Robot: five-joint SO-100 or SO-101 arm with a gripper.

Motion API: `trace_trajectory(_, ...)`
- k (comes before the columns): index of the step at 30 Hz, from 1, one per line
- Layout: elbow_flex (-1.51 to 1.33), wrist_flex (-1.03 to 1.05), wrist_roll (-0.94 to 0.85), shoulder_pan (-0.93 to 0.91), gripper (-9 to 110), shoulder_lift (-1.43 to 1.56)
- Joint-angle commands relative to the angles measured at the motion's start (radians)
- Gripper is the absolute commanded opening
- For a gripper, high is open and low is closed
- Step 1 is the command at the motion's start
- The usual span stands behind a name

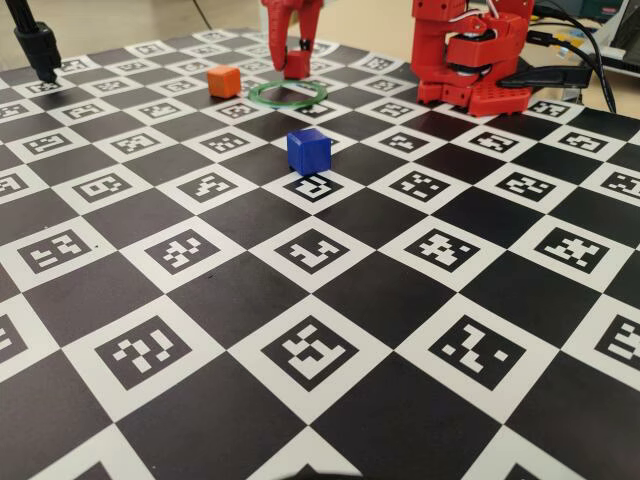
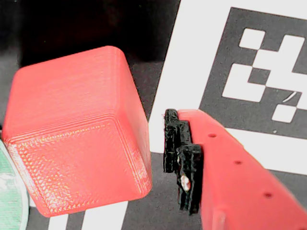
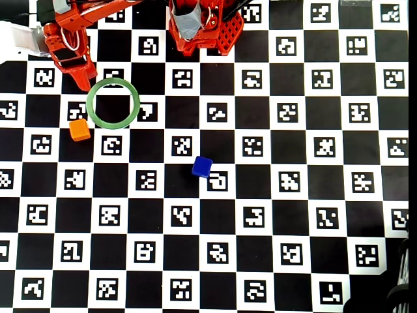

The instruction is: Grab the red cube then put it in the green circle then put the blue cube on top and finally the orange cube on top

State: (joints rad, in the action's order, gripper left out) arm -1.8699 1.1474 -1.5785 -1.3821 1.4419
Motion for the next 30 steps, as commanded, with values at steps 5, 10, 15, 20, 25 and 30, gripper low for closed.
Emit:
trace_trajectory(5,0.006,0.025,0.000,0.009,19,0.029)
trace_trajectory(10,0.006,0.031,-0.003,0.009,16,0.032)
trace_trajectory(15,0.011,0.044,-0.006,0.009,14,0.032)
trace_trajectory(20,0.018,0.055,-0.009,0.009,12,0.034)
trace_trajectory(25,0.046,0.087,-0.009,0.009,10,0.043)
trace_trajectory(30,0.129,0.202,0.003,0.012,9,0.063)
